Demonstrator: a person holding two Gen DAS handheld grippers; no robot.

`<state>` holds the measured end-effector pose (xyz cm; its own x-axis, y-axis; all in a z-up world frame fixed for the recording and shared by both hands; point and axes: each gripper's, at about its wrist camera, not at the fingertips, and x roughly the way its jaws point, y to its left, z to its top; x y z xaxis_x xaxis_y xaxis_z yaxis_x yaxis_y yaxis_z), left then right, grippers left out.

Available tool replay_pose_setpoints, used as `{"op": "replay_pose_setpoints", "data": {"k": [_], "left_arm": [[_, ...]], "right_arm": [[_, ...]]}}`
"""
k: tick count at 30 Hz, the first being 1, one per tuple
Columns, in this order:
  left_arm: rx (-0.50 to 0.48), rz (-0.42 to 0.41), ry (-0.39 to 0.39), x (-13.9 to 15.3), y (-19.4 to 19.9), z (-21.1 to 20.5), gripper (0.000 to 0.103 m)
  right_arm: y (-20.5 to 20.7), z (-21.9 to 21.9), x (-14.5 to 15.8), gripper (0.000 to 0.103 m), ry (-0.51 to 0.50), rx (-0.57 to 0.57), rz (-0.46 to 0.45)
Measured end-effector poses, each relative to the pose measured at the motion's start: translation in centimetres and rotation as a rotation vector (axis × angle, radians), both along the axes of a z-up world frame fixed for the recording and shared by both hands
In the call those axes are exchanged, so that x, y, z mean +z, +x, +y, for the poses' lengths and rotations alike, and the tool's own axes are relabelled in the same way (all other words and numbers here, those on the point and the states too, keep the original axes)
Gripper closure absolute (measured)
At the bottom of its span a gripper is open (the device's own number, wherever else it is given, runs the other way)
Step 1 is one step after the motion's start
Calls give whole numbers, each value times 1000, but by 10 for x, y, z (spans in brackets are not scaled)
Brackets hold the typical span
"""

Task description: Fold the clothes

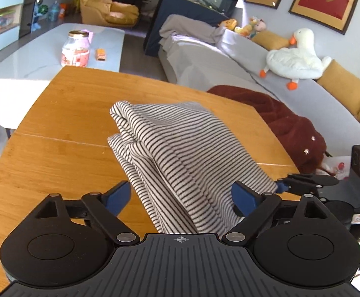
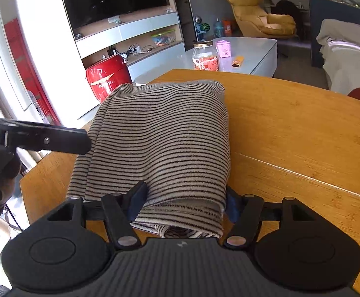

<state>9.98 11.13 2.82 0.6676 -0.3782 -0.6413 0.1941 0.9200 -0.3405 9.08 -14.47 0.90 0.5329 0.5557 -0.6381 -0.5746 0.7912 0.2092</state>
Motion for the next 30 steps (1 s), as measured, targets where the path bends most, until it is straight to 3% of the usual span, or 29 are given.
{"op": "replay_pose_setpoints", "data": {"k": [3, 4, 5, 8, 10, 11, 13, 17, 24, 30], "left_arm": [[-15, 81, -19, -22, 12, -4, 16], [-18, 96, -51, -29, 13, -1, 15], [-19, 98, -75, -32, 13, 2, 15], [-28, 75, -88, -35, 12, 6, 20], [-46, 69, -112, -37, 14, 10, 25], [-47, 67, -121, -38, 16, 13, 27], [-39, 53, -127, -40, 21, 19, 28], [11, 16, -124, -41, 44, 38, 31], [101, -38, -39, -34, 103, 72, 31], [121, -71, 27, -29, 127, 83, 30]], "right_arm": [[6, -13, 4, 34, 72, 3, 36], [11, -23, 5, 27, 131, -16, 65], [16, -33, 6, 17, 190, -35, 93], [36, -59, 2, 10, 338, -114, 169], [47, -59, -6, 15, 333, -121, 199], [50, -53, -9, 29, 306, -104, 202], [57, -39, -17, 38, 280, -63, 214], [85, -8, -14, 40, 237, -14, 152], [159, 61, -10, 40, 175, 6, 68], [168, 77, -10, 38, 152, -20, 21]]}}
